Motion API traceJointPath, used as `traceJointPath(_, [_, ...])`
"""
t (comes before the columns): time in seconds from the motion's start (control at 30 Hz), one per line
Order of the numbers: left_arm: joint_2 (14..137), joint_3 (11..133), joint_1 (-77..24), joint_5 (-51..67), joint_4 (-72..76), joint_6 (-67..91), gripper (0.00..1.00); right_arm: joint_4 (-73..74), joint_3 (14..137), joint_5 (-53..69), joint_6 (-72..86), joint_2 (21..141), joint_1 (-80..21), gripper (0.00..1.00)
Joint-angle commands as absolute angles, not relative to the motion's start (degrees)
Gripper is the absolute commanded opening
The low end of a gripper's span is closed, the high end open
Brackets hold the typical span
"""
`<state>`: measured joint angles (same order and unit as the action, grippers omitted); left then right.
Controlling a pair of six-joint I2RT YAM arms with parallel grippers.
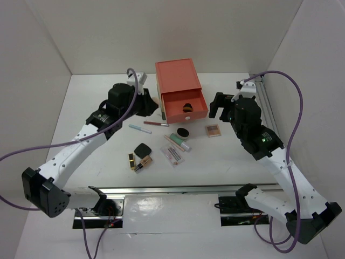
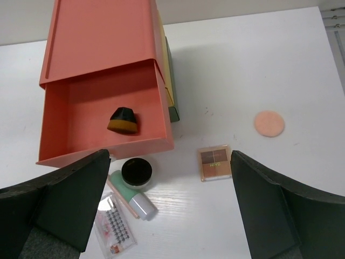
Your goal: Organize the makeup
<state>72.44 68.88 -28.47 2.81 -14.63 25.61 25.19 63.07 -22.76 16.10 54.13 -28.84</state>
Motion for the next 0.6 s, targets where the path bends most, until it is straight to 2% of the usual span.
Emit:
traceJointPath(0.0, [78.21, 77.33, -32.07, 8.26, -12.48, 21.10, 0.26, 24.96, 62.50, -25.30, 17.05, 53.26, -28.56, 1.00])
traceJointPath(0.1, [84.18, 82.43, -34.36, 7.73, -13.27, 20.30, 0.27, 24.96, 61.97, -26.36, 17.05, 53.26, -28.56, 1.00])
traceJointPath(0.13, [85.42, 83.40, -34.37, 8.43, -13.79, 20.30, 0.30, 24.96, 61.96, -26.37, 17.05, 53.26, -28.56, 1.00])
traceJointPath(0.17, [86.65, 84.37, -34.89, 8.44, -13.80, 20.30, 0.39, 24.96, 61.96, -26.37, 17.05, 53.26, -28.56, 1.00])
traceJointPath(0.23, [90.08, 87.09, -34.89, 9.22, -14.32, 20.30, 0.44, 24.96, 61.44, -26.89, 17.05, 53.26, -28.56, 1.00])
traceJointPath(0.27, [91.31, 88.23, -35.41, 9.23, -14.85, 20.30, 0.54, 24.96, 61.44, -26.89, 17.05, 53.26, -28.56, 1.00])
traceJointPath(0.33, [94.64, 91.83, -35.94, 9.23, -16.25, 19.69, 0.65, 24.96, 61.44, -26.89, 17.05, 53.26, -28.04, 1.00])
traceJointPath(0.37, [95.53, 93.06, -35.95, 9.23, -18.09, 19.69, 0.75, 24.96, 61.44, -26.89, 17.05, 53.26, -28.04, 1.00])
traceJointPath(0.4, [96.06, 94.56, -35.95, 8.45, -18.71, 19.69, 0.97, 24.96, 61.44, -26.89, 17.05, 53.26, -28.04, 1.00])
traceJointPath(0.43, [96.06, 94.57, -35.95, 7.92, -18.72, 19.69, 1.00, 24.96, 61.44, -26.89, 16.35, 53.26, -28.04, 1.00])
traceJointPath(0.57, [92.91, 94.04, -35.95, 7.12, -18.72, 19.69, 1.00, 25.57, 61.96, -24.70, 13.63, 53.26, -28.04, 1.00])
